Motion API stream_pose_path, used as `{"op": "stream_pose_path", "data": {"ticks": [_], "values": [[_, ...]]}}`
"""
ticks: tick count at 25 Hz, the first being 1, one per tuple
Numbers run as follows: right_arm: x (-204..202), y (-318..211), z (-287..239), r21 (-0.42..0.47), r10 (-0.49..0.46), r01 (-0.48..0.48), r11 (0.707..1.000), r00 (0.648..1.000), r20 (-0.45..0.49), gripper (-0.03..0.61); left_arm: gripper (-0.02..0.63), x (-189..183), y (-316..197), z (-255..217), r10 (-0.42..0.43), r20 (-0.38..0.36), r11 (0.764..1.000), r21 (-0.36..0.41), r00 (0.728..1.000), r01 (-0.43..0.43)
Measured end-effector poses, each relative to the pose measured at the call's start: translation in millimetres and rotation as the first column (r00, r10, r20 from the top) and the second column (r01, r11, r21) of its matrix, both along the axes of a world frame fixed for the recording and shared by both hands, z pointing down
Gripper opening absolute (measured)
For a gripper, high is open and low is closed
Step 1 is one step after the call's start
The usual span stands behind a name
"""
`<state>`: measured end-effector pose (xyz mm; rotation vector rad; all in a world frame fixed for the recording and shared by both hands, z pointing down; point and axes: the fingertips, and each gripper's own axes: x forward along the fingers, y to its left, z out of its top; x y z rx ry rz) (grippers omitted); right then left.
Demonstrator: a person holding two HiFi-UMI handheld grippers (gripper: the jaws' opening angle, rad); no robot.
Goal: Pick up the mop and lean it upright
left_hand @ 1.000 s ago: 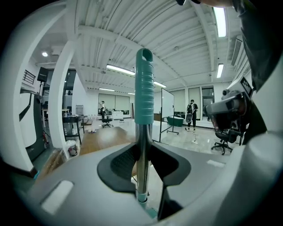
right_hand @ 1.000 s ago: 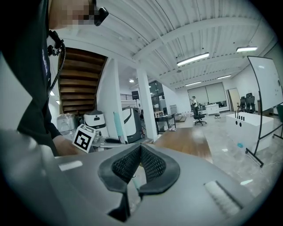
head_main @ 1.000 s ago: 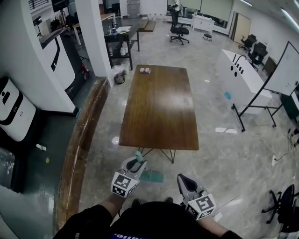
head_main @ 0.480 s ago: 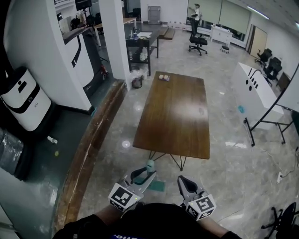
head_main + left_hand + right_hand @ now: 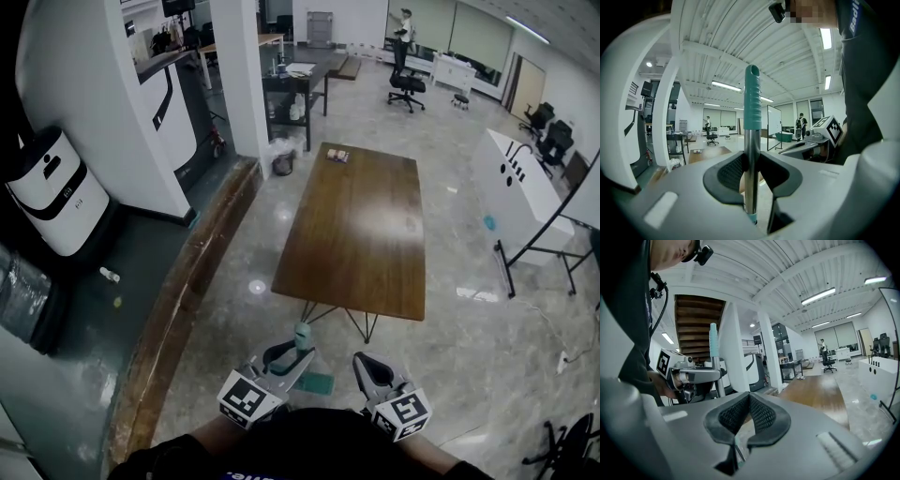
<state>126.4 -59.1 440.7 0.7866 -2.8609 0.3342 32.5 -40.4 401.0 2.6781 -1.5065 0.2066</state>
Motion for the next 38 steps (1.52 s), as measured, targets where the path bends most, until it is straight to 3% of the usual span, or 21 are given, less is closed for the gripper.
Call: {"op": "stream_pose_path", "data": {"ticks": [12, 24, 30, 38], "values": [[53, -9, 4, -0.002, 0.097, -0.097, 0.995, 0.995, 0.01, 0.005, 0.121, 62, -14, 3, 0.129, 0.002, 0.992, -0.001, 0.992, -0.129], [173, -27, 9, -0.016, 0.286, -0.286, 0.958, 0.957, 0.052, 0.005, 0.121, 163, -53, 0, 0.239, 0.016, 0.971, -0.006, 0.971, -0.239], [203, -26, 24, -0.059, 0.281, -0.278, 0.959, 0.959, 0.046, 0.005, 0.123, 195, -69, 9, 0.247, 0.004, 0.969, -0.005, 0.969, -0.247], [196, -34, 41, -0.104, 0.242, -0.238, 0.966, 0.97, 0.028, 0.005, 0.123, 203, -81, 4, 0.244, -0.015, 0.97, 0.016, 0.97, -0.244]]}}
